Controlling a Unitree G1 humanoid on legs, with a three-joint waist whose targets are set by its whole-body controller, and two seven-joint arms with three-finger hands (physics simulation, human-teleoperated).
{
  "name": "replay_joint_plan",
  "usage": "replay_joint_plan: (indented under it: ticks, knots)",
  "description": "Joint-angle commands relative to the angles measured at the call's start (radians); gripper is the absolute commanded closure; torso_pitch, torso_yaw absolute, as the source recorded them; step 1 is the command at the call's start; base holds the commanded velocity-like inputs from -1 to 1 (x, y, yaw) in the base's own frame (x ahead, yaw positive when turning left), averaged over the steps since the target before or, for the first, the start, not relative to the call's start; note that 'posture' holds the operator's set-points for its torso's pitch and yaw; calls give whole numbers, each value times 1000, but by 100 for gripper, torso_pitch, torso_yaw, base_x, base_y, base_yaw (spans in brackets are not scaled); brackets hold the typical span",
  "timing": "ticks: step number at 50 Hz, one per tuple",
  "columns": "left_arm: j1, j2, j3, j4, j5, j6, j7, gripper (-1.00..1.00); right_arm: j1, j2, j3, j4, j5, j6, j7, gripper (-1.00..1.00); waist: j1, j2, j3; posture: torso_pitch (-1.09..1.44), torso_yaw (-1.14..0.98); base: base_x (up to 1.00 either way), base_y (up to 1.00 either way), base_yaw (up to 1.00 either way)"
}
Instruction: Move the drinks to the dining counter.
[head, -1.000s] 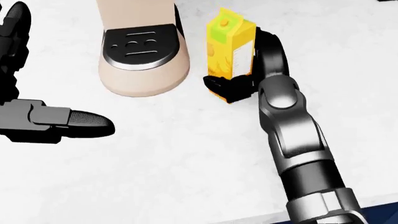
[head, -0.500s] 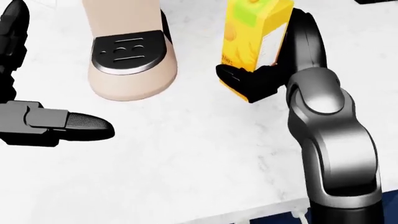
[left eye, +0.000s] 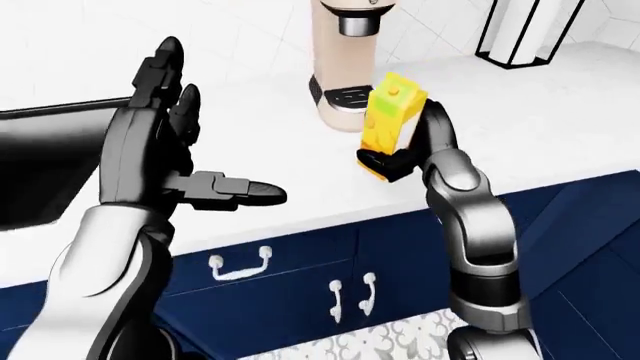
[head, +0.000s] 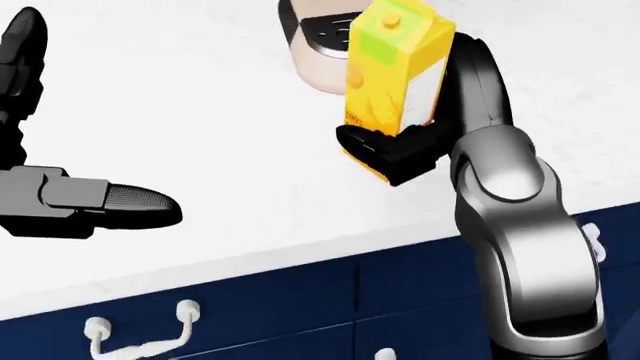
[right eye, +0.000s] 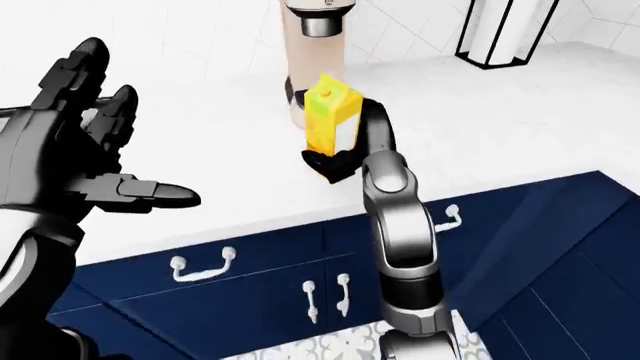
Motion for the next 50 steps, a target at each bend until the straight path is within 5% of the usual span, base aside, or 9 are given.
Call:
replay_joint_plan:
  ticks: [1, 3, 5, 11, 13, 30, 38, 42, 50]
  knots:
    - [-27, 11, 12, -24, 2, -36, 4, -100, -72, -4, -22, -75, 1, -75, -9, 100, 25, 3, -38, 0, 0, 0, 0, 100]
    - [-28, 12, 12, -23, 0, -36, 4, -100, -75, -1, -20, -94, 3, -57, -7, 100, 65, -8, -47, 0, 0, 0, 0, 100]
    - [-35, 13, 12, -26, -2, -28, 6, -100, -75, 0, -19, -97, 4, -55, -4, 100, 64, -133, -86, 0, 0, 0, 0, 100]
    - [-44, 16, 15, -37, -7, -11, 8, -100, -73, 3, -14, -126, 2, -35, 5, 100, 35, -37, -30, 0, 0, 0, 0, 100]
    - [-50, 19, 18, -41, -10, -1, 7, -100, -73, 5, -12, -134, 2, -29, 7, 100, 43, 57, -88, 0, 0, 0, 0, 100]
    - [-15, 16, 21, -21, -13, -47, 10, -100, -74, 28, 10, -179, -12, 18, 17, 100, 43, -118, -49, 0, 0, 0, 0, 100]
    - [-8, 15, 20, -24, -15, -51, 10, -100, -68, 35, 11, -185, -17, 21, 24, 100, 42, -47, -35, 0, 0, 0, 0, 100]
    - [-13, 16, 22, -29, -18, -41, 12, -100, -69, 36, 11, -199, -18, 34, 27, 100, 40, 65, -61, 0, 0, 0, 0, 100]
    - [-26, 19, 16, -27, -18, -32, 15, -100, -68, 35, 12, -198, -22, 33, 34, 100, 56, -9, -42, 0, 0, 0, 0, 100]
